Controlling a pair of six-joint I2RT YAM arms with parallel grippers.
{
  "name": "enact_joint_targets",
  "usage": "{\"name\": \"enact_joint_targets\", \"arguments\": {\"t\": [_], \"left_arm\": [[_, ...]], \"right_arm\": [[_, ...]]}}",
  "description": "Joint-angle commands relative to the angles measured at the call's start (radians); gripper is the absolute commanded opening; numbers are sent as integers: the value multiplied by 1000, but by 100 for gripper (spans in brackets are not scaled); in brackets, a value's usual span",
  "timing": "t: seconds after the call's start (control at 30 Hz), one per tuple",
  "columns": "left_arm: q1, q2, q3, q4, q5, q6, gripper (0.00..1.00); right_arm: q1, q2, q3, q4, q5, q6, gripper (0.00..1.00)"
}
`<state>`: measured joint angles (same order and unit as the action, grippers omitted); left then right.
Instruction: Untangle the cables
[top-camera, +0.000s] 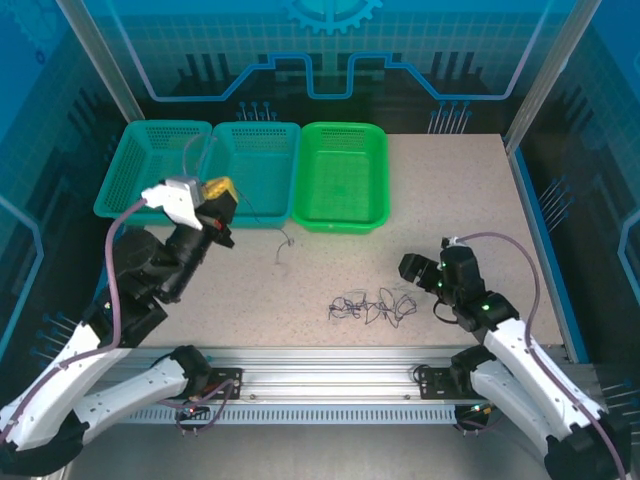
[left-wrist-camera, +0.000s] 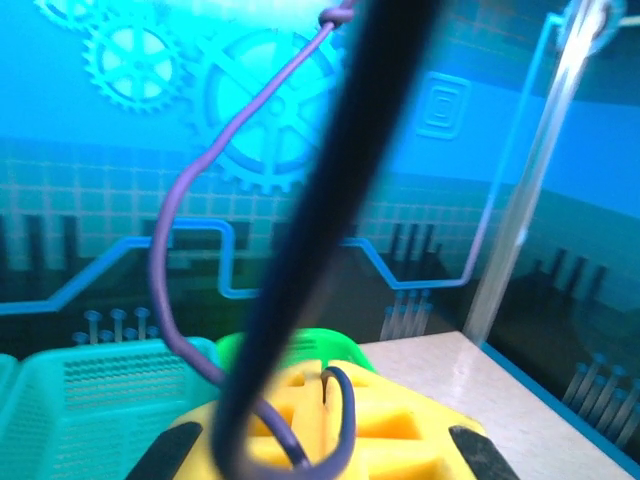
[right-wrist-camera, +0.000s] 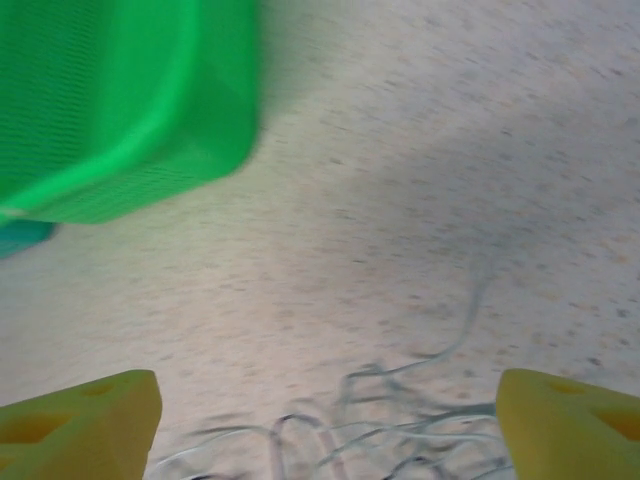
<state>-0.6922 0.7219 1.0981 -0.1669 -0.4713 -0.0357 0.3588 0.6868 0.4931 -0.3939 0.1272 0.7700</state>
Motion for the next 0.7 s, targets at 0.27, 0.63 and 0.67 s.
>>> {"name": "enact_joint_targets", "arguments": {"t": [0.27, 0.63, 0.67], "left_arm": [[447, 383, 355, -14, 402, -72, 0], [708, 785, 609, 76, 617, -226, 0], [717, 804, 611, 77, 619, -230, 0]], "right_arm": [[-12, -76, 327, -186, -288, -70, 100], [-12, -88, 376, -285, -301, -95, 100], [-12, -91, 373, -286, -300, -93, 100]]}}
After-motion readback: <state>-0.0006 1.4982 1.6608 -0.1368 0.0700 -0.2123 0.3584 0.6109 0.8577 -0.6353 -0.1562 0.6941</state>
